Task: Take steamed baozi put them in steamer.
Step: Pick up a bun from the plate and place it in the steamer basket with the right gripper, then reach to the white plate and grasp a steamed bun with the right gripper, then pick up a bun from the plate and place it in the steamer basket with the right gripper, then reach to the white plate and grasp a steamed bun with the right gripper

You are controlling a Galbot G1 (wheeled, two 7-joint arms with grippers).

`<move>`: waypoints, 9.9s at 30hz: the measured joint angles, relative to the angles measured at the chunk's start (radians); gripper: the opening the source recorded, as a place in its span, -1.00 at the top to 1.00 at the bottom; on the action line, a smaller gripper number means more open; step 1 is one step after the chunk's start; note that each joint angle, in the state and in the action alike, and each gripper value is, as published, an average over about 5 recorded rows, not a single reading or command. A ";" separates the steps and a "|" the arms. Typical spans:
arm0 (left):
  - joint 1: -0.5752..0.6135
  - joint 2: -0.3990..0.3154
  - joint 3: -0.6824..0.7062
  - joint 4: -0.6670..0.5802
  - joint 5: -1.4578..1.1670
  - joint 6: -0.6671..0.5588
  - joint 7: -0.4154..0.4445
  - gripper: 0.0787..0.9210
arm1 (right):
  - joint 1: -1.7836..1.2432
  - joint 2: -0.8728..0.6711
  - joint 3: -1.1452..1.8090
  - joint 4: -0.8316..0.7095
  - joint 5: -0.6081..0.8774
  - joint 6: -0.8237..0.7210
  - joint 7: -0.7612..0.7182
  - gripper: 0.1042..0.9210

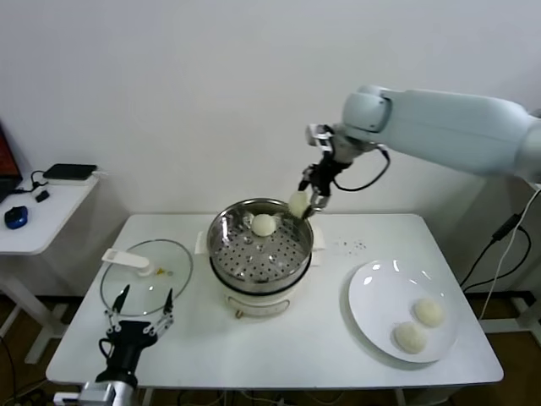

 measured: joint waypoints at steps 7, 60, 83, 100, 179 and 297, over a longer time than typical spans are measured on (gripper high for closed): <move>-0.002 -0.001 -0.006 -0.010 0.003 0.005 -0.001 -0.77 | -0.078 0.152 0.030 -0.116 -0.007 -0.003 -0.004 -0.49; 0.009 0.006 -0.006 -0.010 0.001 0.001 -0.005 -0.77 | -0.266 0.276 0.096 -0.307 -0.142 0.021 -0.039 -0.76; -0.009 0.000 0.010 -0.020 0.019 0.018 0.001 -0.77 | 0.079 -0.365 -0.056 0.224 -0.318 0.171 -0.168 -0.76; 0.001 -0.027 0.023 -0.027 0.032 0.005 0.002 -0.77 | -0.129 -0.743 -0.002 0.355 -0.546 0.145 -0.152 -0.76; -0.004 -0.031 0.020 0.023 0.025 -0.004 0.003 -0.77 | -0.599 -0.709 0.282 0.266 -0.681 0.128 -0.083 -0.39; -0.014 -0.034 0.001 0.014 0.014 0.028 -0.002 -0.77 | -0.302 0.073 0.313 -0.014 -0.857 0.914 -0.107 -0.76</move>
